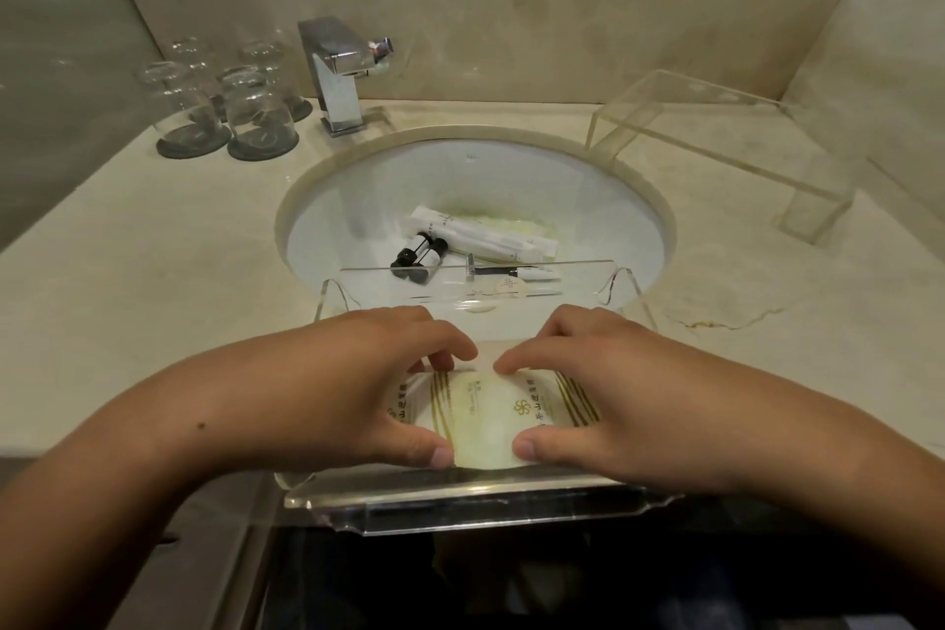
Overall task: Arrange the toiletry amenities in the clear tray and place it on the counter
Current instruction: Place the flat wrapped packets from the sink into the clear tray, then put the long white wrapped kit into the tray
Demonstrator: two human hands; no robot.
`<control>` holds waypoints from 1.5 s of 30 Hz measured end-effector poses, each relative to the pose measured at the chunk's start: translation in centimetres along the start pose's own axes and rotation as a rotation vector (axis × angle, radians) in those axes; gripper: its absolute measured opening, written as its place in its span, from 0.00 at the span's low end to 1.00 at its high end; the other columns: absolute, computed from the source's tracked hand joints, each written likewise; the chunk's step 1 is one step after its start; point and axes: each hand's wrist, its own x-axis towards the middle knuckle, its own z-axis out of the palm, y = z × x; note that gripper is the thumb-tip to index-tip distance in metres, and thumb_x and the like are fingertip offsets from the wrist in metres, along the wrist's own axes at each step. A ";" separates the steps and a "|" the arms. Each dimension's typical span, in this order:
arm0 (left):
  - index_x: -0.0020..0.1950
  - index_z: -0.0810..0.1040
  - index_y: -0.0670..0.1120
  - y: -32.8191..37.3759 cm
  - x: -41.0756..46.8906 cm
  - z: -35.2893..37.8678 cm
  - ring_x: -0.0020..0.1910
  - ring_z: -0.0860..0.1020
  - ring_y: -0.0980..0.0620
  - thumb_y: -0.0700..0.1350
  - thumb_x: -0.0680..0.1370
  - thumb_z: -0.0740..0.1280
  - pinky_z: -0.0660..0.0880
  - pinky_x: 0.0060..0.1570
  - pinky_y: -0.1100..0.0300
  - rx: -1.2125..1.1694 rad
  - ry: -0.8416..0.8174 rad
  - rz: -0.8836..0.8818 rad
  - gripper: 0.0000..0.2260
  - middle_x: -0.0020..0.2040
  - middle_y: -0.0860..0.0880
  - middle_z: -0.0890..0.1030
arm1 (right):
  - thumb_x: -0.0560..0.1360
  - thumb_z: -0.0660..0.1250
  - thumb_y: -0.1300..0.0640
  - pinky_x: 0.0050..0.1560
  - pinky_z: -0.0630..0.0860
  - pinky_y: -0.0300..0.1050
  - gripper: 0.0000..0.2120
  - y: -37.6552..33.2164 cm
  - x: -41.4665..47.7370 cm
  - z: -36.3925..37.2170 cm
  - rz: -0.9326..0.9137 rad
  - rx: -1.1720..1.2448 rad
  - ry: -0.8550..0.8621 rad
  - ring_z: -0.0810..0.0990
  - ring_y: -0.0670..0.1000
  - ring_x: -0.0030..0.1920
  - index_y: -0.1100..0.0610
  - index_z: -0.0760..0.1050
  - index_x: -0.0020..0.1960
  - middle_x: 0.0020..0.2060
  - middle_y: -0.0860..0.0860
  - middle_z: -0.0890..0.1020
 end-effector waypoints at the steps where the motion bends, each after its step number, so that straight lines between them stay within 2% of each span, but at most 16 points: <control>1: 0.70 0.63 0.71 -0.1 0.0 0.1 0.60 0.71 0.70 0.74 0.66 0.66 0.73 0.61 0.65 0.002 -0.002 -0.002 0.33 0.62 0.70 0.71 | 0.72 0.66 0.32 0.67 0.70 0.44 0.31 0.0 0.0 0.0 0.003 -0.004 0.003 0.66 0.40 0.66 0.35 0.64 0.74 0.61 0.37 0.68; 8: 0.70 0.64 0.70 -0.2 0.0 0.4 0.61 0.70 0.68 0.75 0.67 0.65 0.73 0.62 0.62 0.006 -0.003 0.000 0.32 0.61 0.71 0.69 | 0.73 0.66 0.33 0.64 0.69 0.40 0.30 -0.1 0.1 0.3 -0.003 -0.017 0.018 0.65 0.40 0.64 0.36 0.64 0.73 0.60 0.39 0.68; 18: 0.70 0.63 0.71 -0.3 -0.3 -0.2 0.62 0.70 0.70 0.76 0.67 0.64 0.72 0.62 0.64 -0.024 0.042 0.014 0.32 0.61 0.71 0.72 | 0.70 0.65 0.28 0.67 0.71 0.43 0.34 0.4 0.2 -0.1 -0.028 -0.006 0.055 0.66 0.38 0.66 0.35 0.63 0.74 0.62 0.35 0.67; 21: 0.69 0.67 0.69 -0.5 -0.2 -0.8 0.61 0.71 0.70 0.75 0.67 0.62 0.72 0.58 0.68 -0.057 0.113 0.017 0.31 0.60 0.70 0.74 | 0.71 0.63 0.27 0.67 0.70 0.41 0.33 0.6 0.5 -0.9 -0.036 -0.004 0.093 0.68 0.37 0.65 0.34 0.64 0.73 0.63 0.35 0.68; 24: 0.68 0.71 0.67 -1.1 0.2 -2.1 0.60 0.73 0.69 0.73 0.69 0.62 0.72 0.50 0.71 -0.063 0.209 0.016 0.28 0.58 0.68 0.77 | 0.73 0.61 0.29 0.67 0.71 0.42 0.29 0.9 1.4 -2.4 -0.056 0.018 0.190 0.71 0.38 0.65 0.36 0.69 0.71 0.63 0.36 0.71; 28: 0.63 0.76 0.65 -2.3 1.3 -4.0 0.57 0.77 0.68 0.68 0.72 0.63 0.70 0.47 0.77 -0.111 0.331 0.009 0.21 0.55 0.67 0.80 | 0.74 0.64 0.33 0.57 0.72 0.34 0.22 1.9 3.4 -4.6 -0.051 0.058 0.322 0.75 0.39 0.59 0.38 0.76 0.65 0.59 0.38 0.76; 30: 0.61 0.78 0.64 -3.2 2.3 -4.8 0.56 0.78 0.68 0.66 0.73 0.63 0.71 0.45 0.75 -0.140 0.384 -0.011 0.18 0.53 0.67 0.81 | 0.75 0.65 0.35 0.52 0.71 0.30 0.19 2.7 4.8 -5.6 -0.045 0.077 0.356 0.77 0.39 0.56 0.39 0.77 0.63 0.57 0.38 0.77; 33: 0.59 0.79 0.62 -5.0 4.4 -5.4 0.53 0.78 0.69 0.60 0.77 0.65 0.72 0.45 0.69 -0.178 0.428 -0.056 0.12 0.51 0.65 0.82 | 0.76 0.66 0.38 0.52 0.74 0.34 0.16 4.1 7.3 -6.6 -0.027 0.096 0.340 0.78 0.39 0.56 0.40 0.79 0.62 0.56 0.37 0.80; 37: 0.59 0.81 0.59 -7.9 8.0 -5.5 0.52 0.78 0.68 0.55 0.79 0.68 0.70 0.42 0.73 -0.176 0.425 -0.094 0.09 0.50 0.64 0.83 | 0.77 0.65 0.38 0.55 0.78 0.42 0.15 6.4 11.2 -6.8 -0.005 0.131 0.273 0.81 0.40 0.54 0.41 0.80 0.61 0.56 0.38 0.82; 42: 0.58 0.82 0.56 -11.7 12.6 -4.5 0.52 0.80 0.63 0.53 0.79 0.70 0.72 0.46 0.70 -0.149 0.379 -0.122 0.09 0.52 0.61 0.83 | 0.76 0.67 0.41 0.58 0.78 0.45 0.13 9.9 16.0 -5.9 0.057 0.182 0.200 0.82 0.41 0.51 0.42 0.81 0.58 0.52 0.39 0.83; 45: 0.60 0.81 0.55 -13.8 15.3 -3.7 0.52 0.79 0.58 0.51 0.78 0.71 0.70 0.45 0.71 -0.055 0.337 -0.136 0.11 0.54 0.58 0.82 | 0.78 0.68 0.45 0.57 0.77 0.44 0.12 12.0 18.4 -5.0 0.114 0.190 0.161 0.82 0.44 0.53 0.44 0.81 0.60 0.55 0.42 0.83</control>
